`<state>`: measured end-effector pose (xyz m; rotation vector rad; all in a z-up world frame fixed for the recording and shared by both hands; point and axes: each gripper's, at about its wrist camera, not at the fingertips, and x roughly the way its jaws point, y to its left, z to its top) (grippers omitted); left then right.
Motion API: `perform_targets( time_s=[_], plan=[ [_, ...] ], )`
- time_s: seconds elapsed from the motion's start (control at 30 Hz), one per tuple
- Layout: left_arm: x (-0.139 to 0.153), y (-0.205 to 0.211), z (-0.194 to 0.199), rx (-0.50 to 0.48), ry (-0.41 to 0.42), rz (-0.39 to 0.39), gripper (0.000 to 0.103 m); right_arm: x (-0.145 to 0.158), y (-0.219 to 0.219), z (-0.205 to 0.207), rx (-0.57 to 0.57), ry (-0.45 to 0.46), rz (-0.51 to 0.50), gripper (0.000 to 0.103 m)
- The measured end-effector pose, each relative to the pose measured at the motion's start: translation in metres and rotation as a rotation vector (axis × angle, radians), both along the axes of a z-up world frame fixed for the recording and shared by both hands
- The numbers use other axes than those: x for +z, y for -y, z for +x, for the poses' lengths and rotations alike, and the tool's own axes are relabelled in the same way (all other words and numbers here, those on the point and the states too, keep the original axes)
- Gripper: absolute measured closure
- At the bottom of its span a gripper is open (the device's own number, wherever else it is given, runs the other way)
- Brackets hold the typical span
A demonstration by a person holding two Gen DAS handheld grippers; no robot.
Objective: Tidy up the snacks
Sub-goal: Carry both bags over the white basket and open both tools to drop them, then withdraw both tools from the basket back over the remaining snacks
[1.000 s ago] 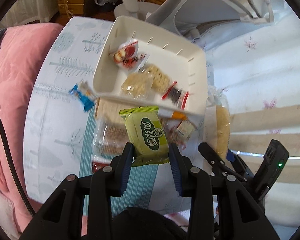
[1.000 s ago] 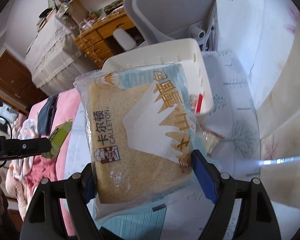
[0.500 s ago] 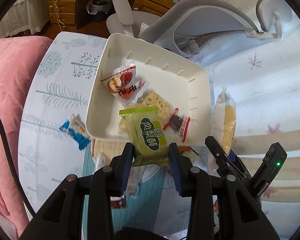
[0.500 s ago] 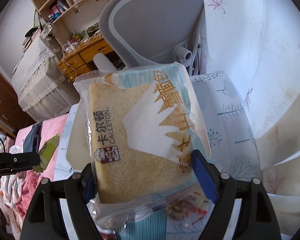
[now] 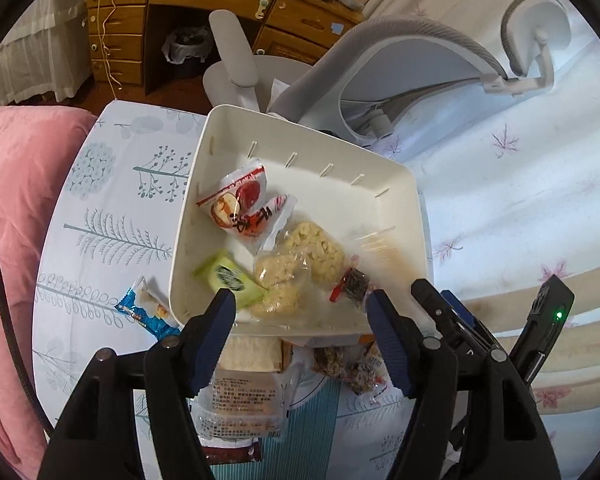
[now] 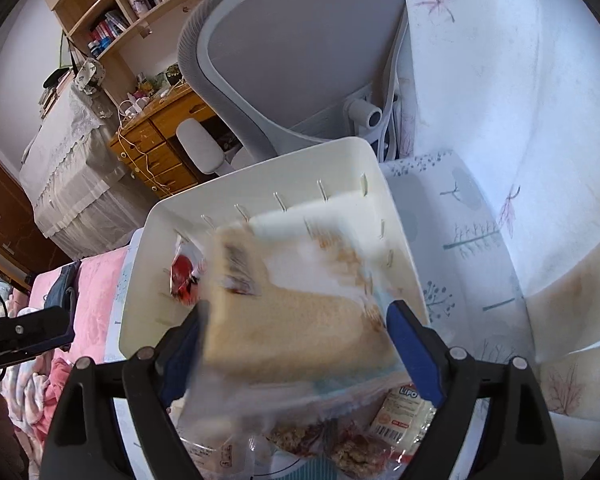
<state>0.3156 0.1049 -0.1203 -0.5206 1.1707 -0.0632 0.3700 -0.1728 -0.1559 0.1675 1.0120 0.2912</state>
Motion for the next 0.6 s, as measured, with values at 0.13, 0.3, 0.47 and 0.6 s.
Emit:
perform_targets(
  time_s=[0.13, 0.3, 0.47, 0.6],
  plan=[
    [0.005, 0.003, -0.008, 0.002, -0.007, 0.021, 0.036, 0.006, 0.003, -0.005, 0.001, 0.016, 0.021, 0.015],
    [0.014, 0.011, -0.027, 0.023, -0.019, 0.047, 0.036, 0.017, 0.010, -0.016, 0.021, 0.030, 0.036, 0.015],
    [0.024, 0.024, -0.054, 0.044, -0.038, 0.091, 0.036, 0.024, 0.021, -0.034, 0.044, 0.032, 0.055, 0.015],
    [0.032, 0.035, -0.082, 0.058, -0.038, 0.104, 0.036, 0.029, 0.032, -0.055, 0.068, 0.025, 0.070, 0.015]
  ],
)
